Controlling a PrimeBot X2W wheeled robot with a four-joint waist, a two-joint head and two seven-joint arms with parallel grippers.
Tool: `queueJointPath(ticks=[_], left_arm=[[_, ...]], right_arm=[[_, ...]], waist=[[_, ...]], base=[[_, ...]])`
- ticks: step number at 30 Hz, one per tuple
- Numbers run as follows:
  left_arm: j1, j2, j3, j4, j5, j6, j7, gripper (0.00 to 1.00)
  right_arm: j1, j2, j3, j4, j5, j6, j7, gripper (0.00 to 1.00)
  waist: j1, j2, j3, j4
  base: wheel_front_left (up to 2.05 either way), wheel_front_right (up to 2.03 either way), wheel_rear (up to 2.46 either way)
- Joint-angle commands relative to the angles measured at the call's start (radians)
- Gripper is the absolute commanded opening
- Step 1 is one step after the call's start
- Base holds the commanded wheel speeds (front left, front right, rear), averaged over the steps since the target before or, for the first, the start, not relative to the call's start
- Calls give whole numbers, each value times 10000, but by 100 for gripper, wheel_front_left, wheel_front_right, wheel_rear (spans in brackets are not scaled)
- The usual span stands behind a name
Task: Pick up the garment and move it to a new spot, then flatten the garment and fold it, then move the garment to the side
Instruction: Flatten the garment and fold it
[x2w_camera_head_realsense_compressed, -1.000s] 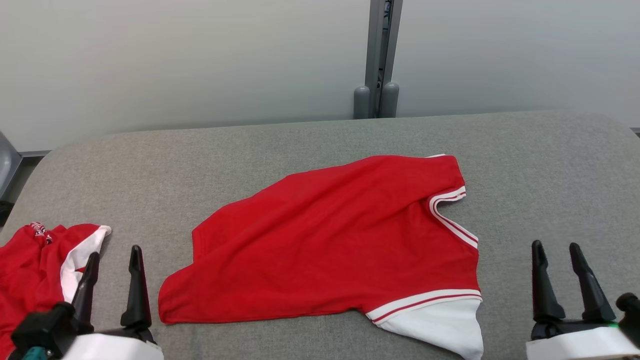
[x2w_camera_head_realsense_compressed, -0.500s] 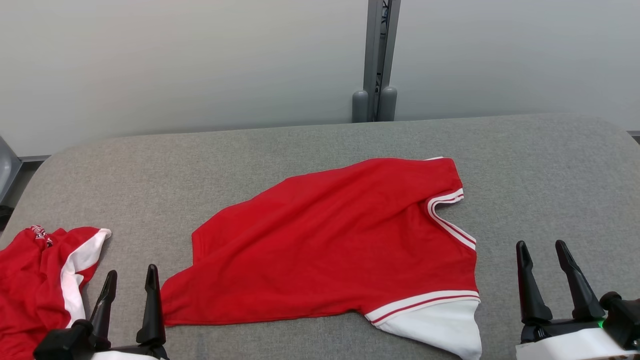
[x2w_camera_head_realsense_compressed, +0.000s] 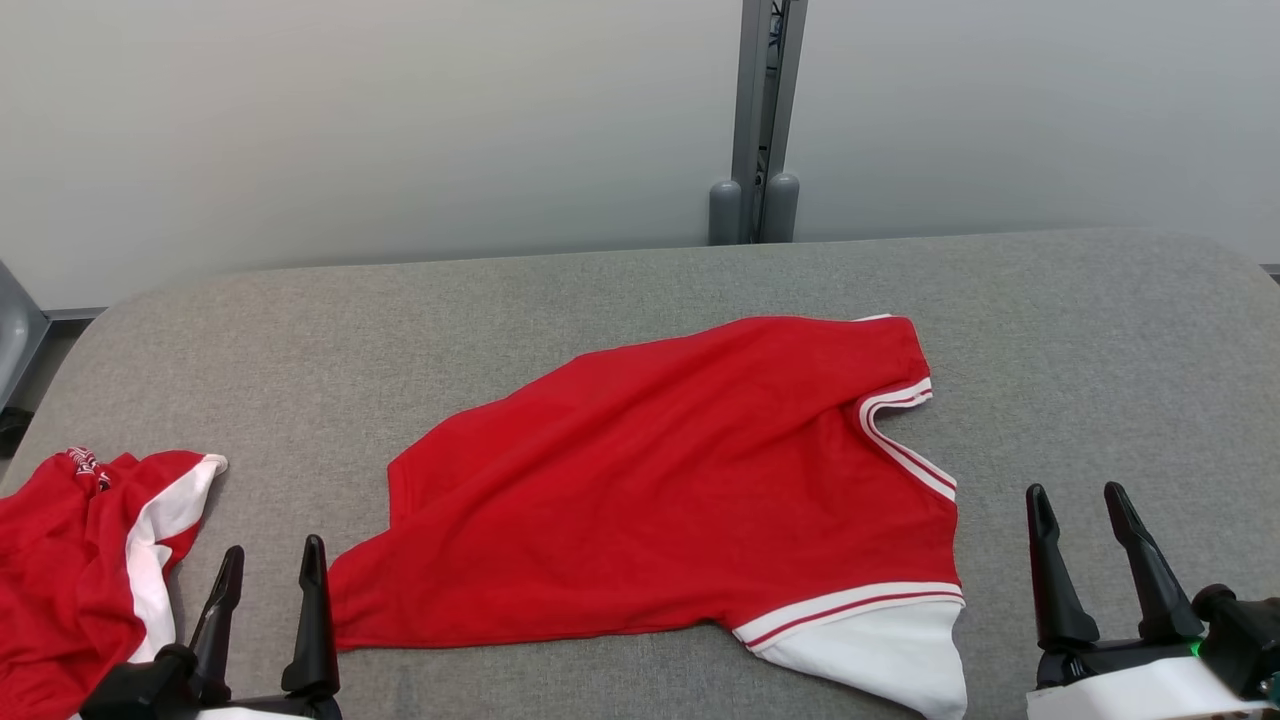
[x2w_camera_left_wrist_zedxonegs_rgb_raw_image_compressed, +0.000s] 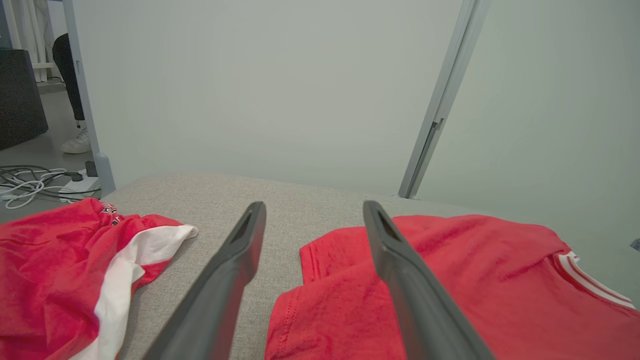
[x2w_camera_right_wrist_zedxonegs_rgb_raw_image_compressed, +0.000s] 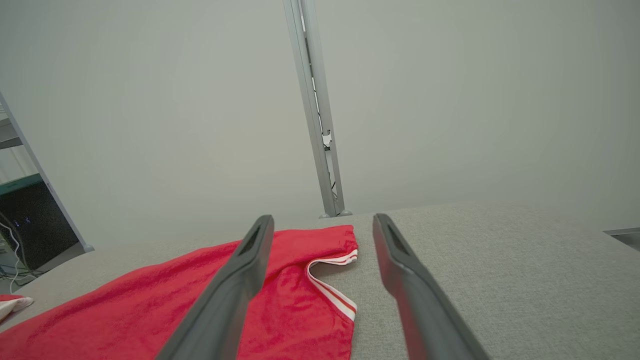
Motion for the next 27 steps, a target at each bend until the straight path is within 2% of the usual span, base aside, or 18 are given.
queueJointPath(ticks=[1,17,21,23,27], left_arm=[[-109,-50,108,38,139,-94,-46,100],[-162,-282,391,424,459,-378,-45,100],[-145,-234,450,563,327,-435,-31,100],[-70,-157,529,629,221,-368,140,100],[6,24,569,715,82,-349,683,100]], right_arm=[[-52,-12,-12,34,-36,1,-48,100],[-25,-126,130,189,113,1,-48,100],[282,-773,926,647,909,1,62,100],[428,-1391,1436,962,1725,1,783,100],[577,-1969,2129,1138,2696,1,1901,100]], waist=[[0,-1,-6,5],[0,-1,10,3],[0,-1,19,12],[0,-1,40,3],[0,-1,96,-50]], base=[[0,0,0],[0,0,0],[0,0,0],[0,0,0],[0,0,0]])
